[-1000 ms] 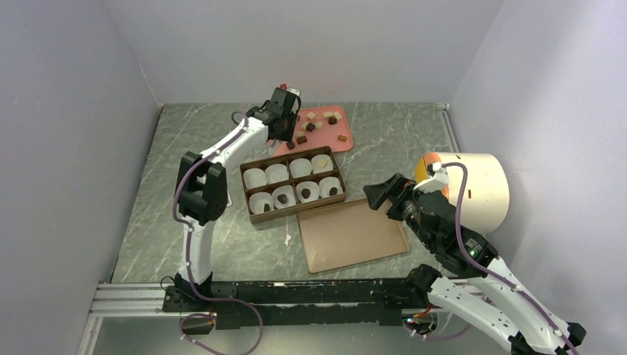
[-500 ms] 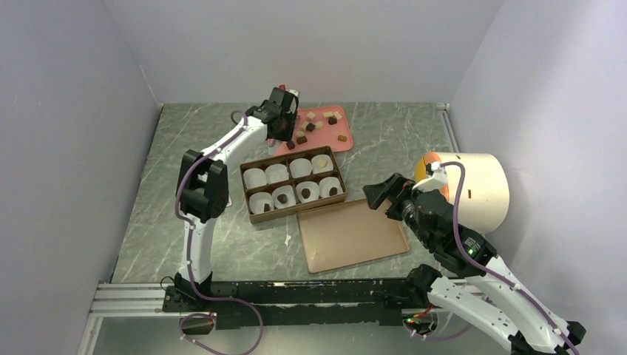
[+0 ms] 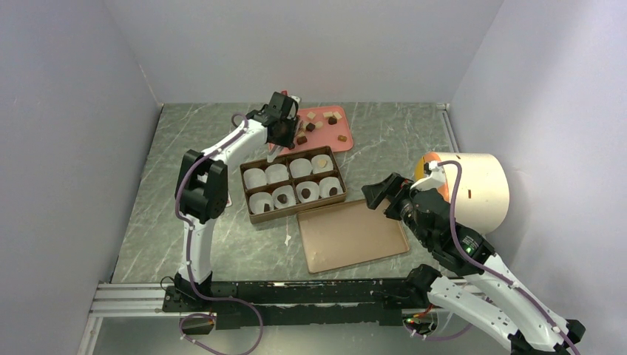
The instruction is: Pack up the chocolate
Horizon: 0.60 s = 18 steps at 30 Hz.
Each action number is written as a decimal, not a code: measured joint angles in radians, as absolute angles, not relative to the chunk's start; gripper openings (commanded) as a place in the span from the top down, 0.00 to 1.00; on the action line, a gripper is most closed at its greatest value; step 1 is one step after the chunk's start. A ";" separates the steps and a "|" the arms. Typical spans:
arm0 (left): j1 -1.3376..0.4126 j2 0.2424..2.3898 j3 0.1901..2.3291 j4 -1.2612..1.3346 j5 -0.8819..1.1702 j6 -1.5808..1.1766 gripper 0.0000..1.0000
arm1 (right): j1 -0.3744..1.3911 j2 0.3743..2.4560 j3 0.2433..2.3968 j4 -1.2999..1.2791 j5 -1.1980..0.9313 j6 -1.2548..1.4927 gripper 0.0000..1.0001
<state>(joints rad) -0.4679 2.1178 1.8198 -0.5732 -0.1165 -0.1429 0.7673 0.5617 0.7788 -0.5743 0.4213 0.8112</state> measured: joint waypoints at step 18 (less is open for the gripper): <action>-0.483 2.101 1.820 -0.566 -0.119 -0.142 0.56 | 0.767 0.556 0.778 -0.574 0.421 0.812 0.04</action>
<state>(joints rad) -0.4828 2.1014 1.8198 -0.5663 -0.1188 -0.1417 0.7673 0.5556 0.7784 -0.5739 0.4213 0.8116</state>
